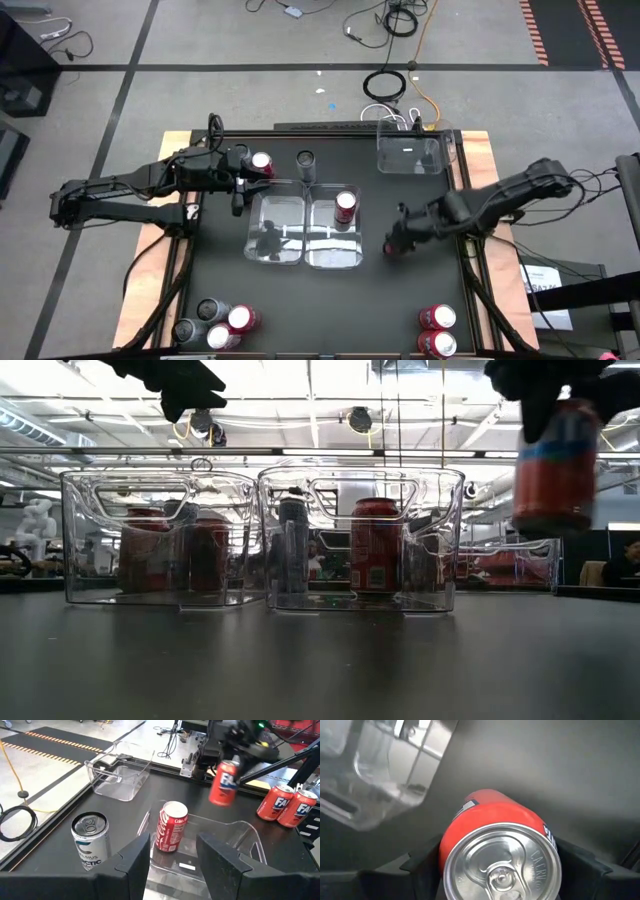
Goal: Sort soda cans
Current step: Move the red soda can to the bottom right of the table
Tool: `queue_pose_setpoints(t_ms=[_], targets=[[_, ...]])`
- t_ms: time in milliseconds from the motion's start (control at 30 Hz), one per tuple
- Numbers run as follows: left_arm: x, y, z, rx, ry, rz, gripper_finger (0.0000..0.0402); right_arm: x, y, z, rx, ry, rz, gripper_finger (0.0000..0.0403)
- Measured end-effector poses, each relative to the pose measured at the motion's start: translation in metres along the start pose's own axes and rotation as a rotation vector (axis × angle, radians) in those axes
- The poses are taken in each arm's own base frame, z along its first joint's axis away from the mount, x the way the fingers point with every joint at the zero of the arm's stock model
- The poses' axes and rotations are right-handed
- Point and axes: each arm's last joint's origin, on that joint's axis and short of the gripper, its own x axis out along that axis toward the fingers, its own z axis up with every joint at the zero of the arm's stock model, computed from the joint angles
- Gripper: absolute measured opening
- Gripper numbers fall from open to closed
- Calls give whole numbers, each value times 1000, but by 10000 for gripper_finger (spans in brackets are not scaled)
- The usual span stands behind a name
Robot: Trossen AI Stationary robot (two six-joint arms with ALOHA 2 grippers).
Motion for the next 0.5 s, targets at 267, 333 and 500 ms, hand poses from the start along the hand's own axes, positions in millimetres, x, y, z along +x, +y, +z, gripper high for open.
queue_pose_setpoints(t_ms=[267,333,500], targets=[[0,0,0,0,0,0,170,18,35,-60,-28,37,-56,289],[0,0,0,0,0,0,170,23,42,-74,-28,40,-77,289],[0,0,0,0,0,0,170,35,58,-110,-17,36,-116,289]])
